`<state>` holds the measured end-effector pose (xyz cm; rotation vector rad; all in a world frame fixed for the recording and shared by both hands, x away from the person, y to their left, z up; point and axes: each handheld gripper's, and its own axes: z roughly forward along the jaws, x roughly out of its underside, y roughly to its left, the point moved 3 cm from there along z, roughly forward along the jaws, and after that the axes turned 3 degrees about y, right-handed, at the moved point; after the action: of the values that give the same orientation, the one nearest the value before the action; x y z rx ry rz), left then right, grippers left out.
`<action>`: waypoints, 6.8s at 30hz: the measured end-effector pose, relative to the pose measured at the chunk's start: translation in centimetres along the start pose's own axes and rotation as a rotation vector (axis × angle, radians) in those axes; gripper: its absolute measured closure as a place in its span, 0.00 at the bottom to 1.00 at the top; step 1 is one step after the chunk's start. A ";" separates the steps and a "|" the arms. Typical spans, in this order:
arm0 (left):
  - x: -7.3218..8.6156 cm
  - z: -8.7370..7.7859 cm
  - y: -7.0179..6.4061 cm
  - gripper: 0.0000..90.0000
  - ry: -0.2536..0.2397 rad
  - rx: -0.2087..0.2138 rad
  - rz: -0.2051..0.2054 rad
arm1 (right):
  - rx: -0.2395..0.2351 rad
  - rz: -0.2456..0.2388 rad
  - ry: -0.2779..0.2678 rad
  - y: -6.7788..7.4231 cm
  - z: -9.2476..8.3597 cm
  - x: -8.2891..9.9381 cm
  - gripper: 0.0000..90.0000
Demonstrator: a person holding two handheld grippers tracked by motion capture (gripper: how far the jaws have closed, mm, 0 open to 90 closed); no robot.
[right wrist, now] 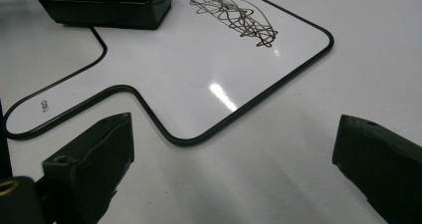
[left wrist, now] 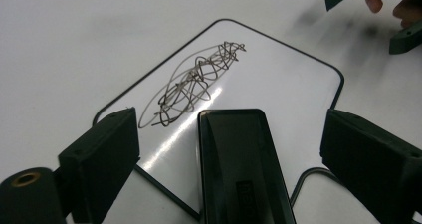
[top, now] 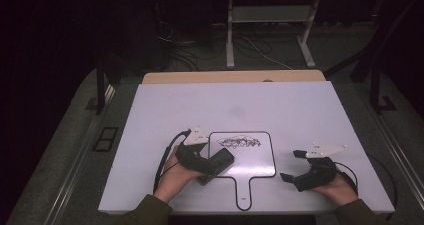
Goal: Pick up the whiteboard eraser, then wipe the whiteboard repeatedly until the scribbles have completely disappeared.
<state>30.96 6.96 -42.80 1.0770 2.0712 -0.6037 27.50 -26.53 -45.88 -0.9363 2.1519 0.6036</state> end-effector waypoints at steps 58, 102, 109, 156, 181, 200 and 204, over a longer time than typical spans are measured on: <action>2.2 2.0 -1.0 0.42 0.254 -0.015 0.027 | 0.016 -0.003 0.032 0.0 0.3 0.5 0.02; 0.6 0.1 1.2 0.43 0.171 0.062 0.048 | 0.015 0.013 0.025 -0.2 0.3 0.3 0.02; -0.2 0.1 1.5 0.43 0.157 0.088 0.053 | 0.011 0.018 0.026 -0.2 0.3 0.3 0.02; -6.0 8.2 3.9 0.43 0.227 0.091 0.144 | 0.014 0.023 0.017 -0.2 0.0 0.5 0.02; -5.0 10.1 3.9 0.44 0.272 0.046 0.157 | 0.019 0.022 0.019 -0.2 0.1 0.5 0.02; -4.8 9.8 3.7 0.44 0.279 0.032 0.180 | 0.021 0.025 0.023 -0.3 0.1 0.6 0.02; -4.6 9.4 4.6 0.44 0.278 0.015 0.158 | 0.021 0.023 0.025 -0.3 0.1 0.6 0.02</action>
<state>40.24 0.81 -45.61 1.3845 2.1894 -0.4099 27.49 -26.95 -46.43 -0.9133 2.1892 0.5818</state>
